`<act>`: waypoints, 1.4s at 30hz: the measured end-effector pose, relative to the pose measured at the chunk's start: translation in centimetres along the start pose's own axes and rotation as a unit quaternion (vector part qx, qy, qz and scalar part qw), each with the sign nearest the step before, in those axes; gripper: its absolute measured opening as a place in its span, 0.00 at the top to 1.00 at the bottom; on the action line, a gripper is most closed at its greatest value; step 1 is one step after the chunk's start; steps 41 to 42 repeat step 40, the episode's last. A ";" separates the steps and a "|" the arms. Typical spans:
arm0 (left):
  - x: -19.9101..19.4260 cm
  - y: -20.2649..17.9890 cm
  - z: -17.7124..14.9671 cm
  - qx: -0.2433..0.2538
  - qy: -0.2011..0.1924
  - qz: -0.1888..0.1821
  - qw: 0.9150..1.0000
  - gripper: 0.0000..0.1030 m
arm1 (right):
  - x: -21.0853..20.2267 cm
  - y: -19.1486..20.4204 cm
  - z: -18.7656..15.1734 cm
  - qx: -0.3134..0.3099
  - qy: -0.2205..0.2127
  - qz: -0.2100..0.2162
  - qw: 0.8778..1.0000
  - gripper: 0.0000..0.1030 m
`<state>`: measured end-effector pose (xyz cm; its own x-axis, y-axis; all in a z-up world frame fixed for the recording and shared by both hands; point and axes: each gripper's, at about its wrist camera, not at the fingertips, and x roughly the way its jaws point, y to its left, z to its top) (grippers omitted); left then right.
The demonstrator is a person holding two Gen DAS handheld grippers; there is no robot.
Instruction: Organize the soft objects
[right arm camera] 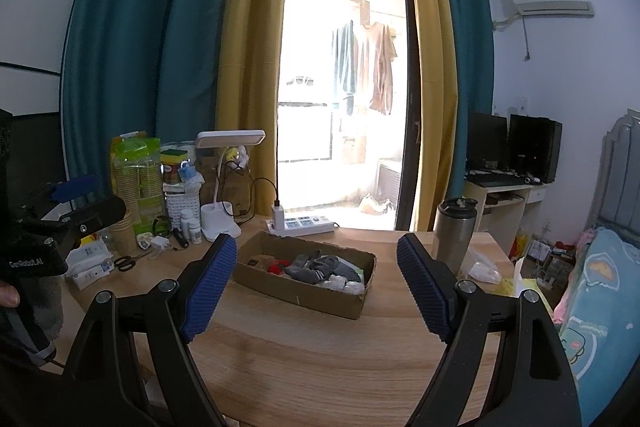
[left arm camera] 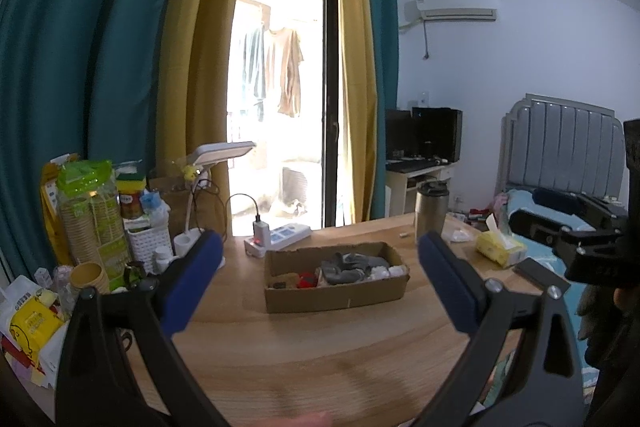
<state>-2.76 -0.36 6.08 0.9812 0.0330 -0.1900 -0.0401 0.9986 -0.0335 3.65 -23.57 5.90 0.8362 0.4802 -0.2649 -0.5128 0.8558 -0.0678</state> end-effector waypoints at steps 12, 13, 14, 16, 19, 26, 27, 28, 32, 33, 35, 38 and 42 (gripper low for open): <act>0.1 0.1 -0.1 -0.004 0.004 -0.003 1.000 0.04 | 0.3 0.5 0.0 -0.005 0.004 0.004 1.000 0.18; 0.1 0.1 -0.1 -0.004 0.005 -0.003 1.000 0.04 | 0.3 0.6 0.0 -0.005 0.004 0.005 1.000 0.18; 0.1 0.1 -0.1 -0.004 0.004 -0.003 1.000 0.04 | 0.3 0.5 0.0 -0.005 0.004 0.005 1.000 0.18; 0.2 0.1 -0.2 -0.004 0.006 -0.006 1.000 0.04 | 0.3 0.5 0.0 -0.005 0.005 0.005 1.000 0.17; 0.3 -0.3 -0.3 -0.001 0.009 -0.009 1.000 0.04 | 0.4 0.6 0.0 -0.005 0.007 0.007 1.000 0.17; 0.6 -0.4 -0.7 -0.002 0.013 -0.011 1.000 0.04 | 0.6 0.9 -0.3 -0.007 0.010 0.011 1.000 0.17; 0.7 -0.4 -0.7 -0.003 0.014 -0.011 1.000 0.04 | 0.6 1.0 -0.3 -0.007 0.011 0.011 1.000 0.17; 0.7 -0.4 -0.7 -0.004 0.014 -0.011 1.000 0.04 | 0.6 0.9 -0.3 -0.007 0.010 0.011 1.000 0.17; 0.8 -0.4 -0.8 -0.005 0.015 -0.011 1.000 0.04 | 0.7 0.9 -0.3 -0.007 0.010 0.011 1.000 0.17; 0.8 -0.4 -0.9 -0.005 0.016 -0.011 1.000 0.04 | 0.7 0.9 -0.3 -0.006 0.010 0.011 1.000 0.17; 0.8 -0.4 -1.0 -0.005 0.017 -0.012 1.000 0.04 | 0.8 0.9 -0.4 -0.004 0.013 0.012 1.000 0.17; 1.3 -0.3 -1.5 -0.009 0.026 -0.017 0.999 0.04 | 1.5 1.0 -1.0 -0.001 0.023 0.017 1.000 0.17; 1.9 -0.4 -1.9 -0.009 0.034 -0.020 0.999 0.04 | 2.5 1.0 -1.7 0.000 0.034 0.020 0.999 0.17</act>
